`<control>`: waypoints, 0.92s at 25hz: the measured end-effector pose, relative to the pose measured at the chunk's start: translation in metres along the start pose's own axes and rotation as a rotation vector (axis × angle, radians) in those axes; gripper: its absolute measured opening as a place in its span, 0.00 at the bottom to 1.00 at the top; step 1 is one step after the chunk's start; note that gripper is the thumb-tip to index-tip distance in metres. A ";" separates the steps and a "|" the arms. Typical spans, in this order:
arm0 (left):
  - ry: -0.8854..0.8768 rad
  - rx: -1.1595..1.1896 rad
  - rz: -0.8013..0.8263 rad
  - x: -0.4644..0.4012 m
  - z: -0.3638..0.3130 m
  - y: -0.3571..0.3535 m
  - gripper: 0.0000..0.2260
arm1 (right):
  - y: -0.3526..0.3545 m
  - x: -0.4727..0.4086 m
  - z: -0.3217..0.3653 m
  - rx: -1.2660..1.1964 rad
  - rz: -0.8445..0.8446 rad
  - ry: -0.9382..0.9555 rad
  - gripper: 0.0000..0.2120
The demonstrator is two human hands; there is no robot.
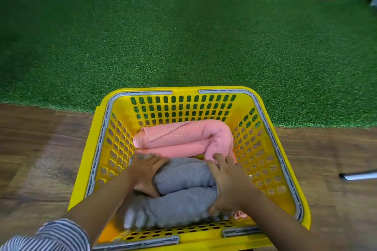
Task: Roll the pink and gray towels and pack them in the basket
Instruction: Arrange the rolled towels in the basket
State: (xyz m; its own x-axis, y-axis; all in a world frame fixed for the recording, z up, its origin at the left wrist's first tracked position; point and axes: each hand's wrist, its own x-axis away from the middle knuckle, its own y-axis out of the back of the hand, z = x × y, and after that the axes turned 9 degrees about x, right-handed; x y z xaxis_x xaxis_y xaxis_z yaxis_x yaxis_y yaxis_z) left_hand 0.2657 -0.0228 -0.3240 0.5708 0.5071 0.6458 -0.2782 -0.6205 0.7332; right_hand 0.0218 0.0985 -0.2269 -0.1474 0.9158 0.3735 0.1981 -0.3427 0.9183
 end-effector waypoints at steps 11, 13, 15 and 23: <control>0.019 -0.059 -0.072 0.035 -0.016 -0.001 0.41 | 0.000 0.008 -0.013 -0.067 0.026 0.042 0.57; 0.004 0.064 -0.007 0.032 -0.015 -0.005 0.41 | -0.001 0.006 -0.007 -0.045 0.056 0.049 0.60; -0.012 0.324 0.095 0.031 -0.003 0.004 0.37 | 0.001 0.003 -0.009 -0.092 0.119 0.044 0.66; -0.052 -0.012 -0.128 0.030 -0.019 0.001 0.38 | 0.015 -0.040 0.002 -0.221 0.172 0.001 0.36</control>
State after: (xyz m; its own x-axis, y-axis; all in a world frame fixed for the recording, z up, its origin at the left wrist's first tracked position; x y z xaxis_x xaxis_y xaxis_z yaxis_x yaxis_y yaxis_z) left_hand 0.2677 0.0032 -0.2993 0.6411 0.5501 0.5352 -0.2094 -0.5456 0.8115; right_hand 0.0328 0.0570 -0.2284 -0.1304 0.8402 0.5264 0.0045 -0.5304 0.8477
